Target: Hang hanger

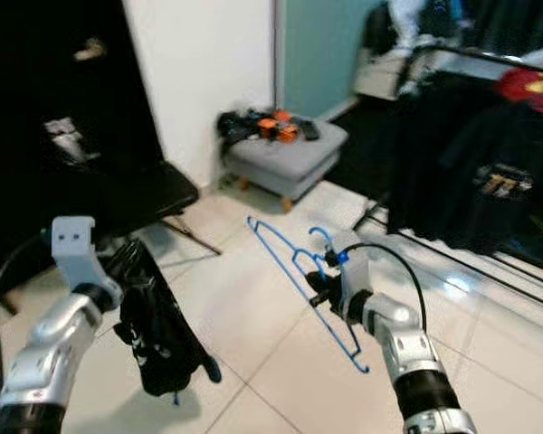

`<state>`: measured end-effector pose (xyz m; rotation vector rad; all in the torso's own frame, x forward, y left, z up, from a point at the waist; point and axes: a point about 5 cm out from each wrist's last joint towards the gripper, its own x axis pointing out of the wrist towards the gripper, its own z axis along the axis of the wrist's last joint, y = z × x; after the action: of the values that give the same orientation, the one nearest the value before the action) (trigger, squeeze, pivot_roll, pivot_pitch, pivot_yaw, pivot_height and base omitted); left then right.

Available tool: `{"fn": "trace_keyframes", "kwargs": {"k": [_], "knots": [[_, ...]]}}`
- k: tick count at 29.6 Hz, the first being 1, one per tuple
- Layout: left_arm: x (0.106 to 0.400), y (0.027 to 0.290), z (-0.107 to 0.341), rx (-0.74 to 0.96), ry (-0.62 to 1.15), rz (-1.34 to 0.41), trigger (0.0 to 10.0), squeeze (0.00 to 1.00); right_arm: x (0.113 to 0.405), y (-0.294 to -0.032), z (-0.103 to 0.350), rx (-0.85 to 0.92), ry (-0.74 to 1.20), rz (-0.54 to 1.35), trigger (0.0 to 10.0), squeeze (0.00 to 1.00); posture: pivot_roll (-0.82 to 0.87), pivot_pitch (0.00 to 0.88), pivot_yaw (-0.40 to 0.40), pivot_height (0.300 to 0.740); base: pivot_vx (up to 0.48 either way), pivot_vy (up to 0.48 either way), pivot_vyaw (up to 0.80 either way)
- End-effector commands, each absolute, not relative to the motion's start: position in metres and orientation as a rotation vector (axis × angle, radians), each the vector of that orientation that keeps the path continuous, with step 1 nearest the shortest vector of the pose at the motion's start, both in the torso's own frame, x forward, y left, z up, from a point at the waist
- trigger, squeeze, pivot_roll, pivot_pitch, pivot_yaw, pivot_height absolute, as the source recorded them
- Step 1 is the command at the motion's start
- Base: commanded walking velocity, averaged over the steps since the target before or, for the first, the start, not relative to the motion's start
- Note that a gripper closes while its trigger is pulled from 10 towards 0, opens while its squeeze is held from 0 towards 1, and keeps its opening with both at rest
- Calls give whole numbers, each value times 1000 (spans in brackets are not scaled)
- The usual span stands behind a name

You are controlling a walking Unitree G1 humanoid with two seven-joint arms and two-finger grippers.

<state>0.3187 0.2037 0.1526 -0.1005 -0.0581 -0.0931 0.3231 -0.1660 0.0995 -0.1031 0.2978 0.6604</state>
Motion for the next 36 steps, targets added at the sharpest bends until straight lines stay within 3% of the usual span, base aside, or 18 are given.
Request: {"fn": "trace_keyframes", "kwargs": {"k": [1,6,13,20,26,36], "knots": [[324,197,164,-75,-98,-110,10000,0,324,-151,111,-127,257,745,10000,0,-118,0,17,736,0,0,-800],[336,191,187,-48,-147,-109,10000,0,322,-145,126,-212,228,840,10000,0,-119,0,23,736,0,0,-800],[347,195,220,-20,-205,-86,10000,0,314,-146,158,-271,167,996,10000,0,-125,0,32,736,0,0,0],[349,181,250,48,-277,-132,10000,0,298,-150,181,-293,156,1110,10000,0,-126,0,50,736,0,0,0],[347,173,260,27,-300,-155,10000,0,294,-156,183,-322,185,1100,10000,0,-125,0,51,736,0,0,0],[339,142,265,-63,-309,-266,10000,0,322,-151,186,-329,170,871,10000,0,-106,0,42,736,0,0,0]]}}
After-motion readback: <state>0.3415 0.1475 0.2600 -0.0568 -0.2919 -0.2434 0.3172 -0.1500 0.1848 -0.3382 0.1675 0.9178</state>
